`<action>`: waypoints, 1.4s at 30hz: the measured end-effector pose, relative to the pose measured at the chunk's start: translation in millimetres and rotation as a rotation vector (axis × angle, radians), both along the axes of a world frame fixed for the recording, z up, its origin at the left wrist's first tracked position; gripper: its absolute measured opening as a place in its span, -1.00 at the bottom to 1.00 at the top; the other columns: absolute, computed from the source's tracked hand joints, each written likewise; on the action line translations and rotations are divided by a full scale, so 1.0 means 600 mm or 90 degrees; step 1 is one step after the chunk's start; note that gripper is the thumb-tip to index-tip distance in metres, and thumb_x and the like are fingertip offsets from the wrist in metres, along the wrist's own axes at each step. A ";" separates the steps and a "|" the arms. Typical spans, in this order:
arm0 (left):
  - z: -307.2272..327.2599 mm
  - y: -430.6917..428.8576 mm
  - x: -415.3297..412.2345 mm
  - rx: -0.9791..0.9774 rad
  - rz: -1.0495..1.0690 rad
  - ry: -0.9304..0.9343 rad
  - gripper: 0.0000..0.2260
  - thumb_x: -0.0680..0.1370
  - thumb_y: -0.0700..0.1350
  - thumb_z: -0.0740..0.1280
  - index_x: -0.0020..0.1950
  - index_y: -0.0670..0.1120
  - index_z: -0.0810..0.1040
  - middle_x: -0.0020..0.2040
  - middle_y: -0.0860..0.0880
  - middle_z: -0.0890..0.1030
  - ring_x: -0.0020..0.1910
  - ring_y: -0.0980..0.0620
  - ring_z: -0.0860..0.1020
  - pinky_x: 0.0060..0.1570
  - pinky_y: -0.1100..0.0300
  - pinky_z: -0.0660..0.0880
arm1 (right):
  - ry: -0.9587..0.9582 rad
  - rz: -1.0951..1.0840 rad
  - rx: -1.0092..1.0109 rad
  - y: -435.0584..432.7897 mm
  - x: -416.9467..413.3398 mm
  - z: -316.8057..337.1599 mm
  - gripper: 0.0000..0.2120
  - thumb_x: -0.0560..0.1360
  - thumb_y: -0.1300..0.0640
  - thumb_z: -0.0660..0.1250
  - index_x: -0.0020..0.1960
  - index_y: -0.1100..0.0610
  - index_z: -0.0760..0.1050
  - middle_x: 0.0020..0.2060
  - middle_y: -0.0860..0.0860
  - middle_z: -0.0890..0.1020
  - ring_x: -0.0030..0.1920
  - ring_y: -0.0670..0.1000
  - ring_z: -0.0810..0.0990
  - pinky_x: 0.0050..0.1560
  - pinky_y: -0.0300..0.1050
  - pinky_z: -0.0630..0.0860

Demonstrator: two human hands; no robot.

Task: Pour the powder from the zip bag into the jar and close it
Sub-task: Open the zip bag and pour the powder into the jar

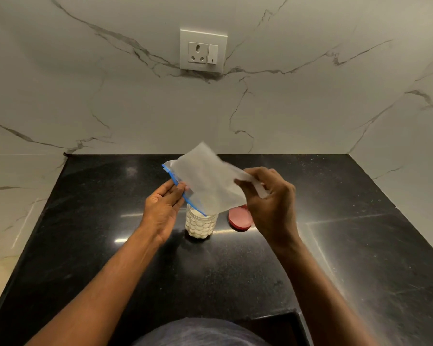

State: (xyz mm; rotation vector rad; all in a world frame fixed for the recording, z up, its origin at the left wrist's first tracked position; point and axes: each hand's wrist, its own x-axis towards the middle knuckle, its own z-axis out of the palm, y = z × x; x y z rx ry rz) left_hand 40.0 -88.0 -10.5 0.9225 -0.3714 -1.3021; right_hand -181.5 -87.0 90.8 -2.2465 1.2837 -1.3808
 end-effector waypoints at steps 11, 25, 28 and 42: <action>-0.010 0.003 0.005 0.009 -0.004 0.015 -0.60 0.42 -0.20 0.49 0.27 -0.13 0.66 0.18 -0.11 0.75 0.15 -0.03 0.74 0.10 0.10 0.69 | -0.017 -0.004 0.028 0.001 0.000 0.007 -0.89 0.50 0.25 0.54 0.03 0.18 0.71 -0.14 0.04 0.72 -0.15 0.04 0.64 -0.17 -0.12 0.58; -0.012 0.002 0.007 -0.005 -0.009 0.038 -0.62 0.45 -0.23 0.47 0.28 -0.15 0.65 0.18 -0.13 0.75 0.18 -0.06 0.72 0.10 0.11 0.69 | -0.043 0.009 0.078 -0.011 -0.013 0.009 -0.87 0.52 0.26 0.52 0.05 0.23 0.69 -0.07 0.10 0.74 -0.06 0.12 0.69 -0.06 0.15 0.67; -0.016 0.002 0.007 -0.006 -0.015 0.034 -0.60 0.45 -0.22 0.48 0.30 -0.14 0.64 0.19 -0.12 0.75 0.19 -0.06 0.72 0.12 0.09 0.69 | -0.052 0.042 0.106 -0.016 -0.015 0.006 -0.87 0.55 0.23 0.50 0.09 0.21 0.68 -0.05 0.07 0.74 -0.03 0.11 0.70 -0.02 0.20 0.66; -0.022 -0.004 0.004 -0.005 -0.006 0.057 -0.58 0.45 -0.25 0.48 0.32 -0.19 0.63 0.19 -0.14 0.74 0.17 -0.06 0.73 0.14 0.08 0.68 | -0.111 0.006 0.236 -0.025 -0.021 -0.046 -0.87 0.46 0.17 0.59 -0.05 0.16 0.68 -0.20 0.00 0.73 -0.22 -0.03 0.71 -0.22 -0.13 0.67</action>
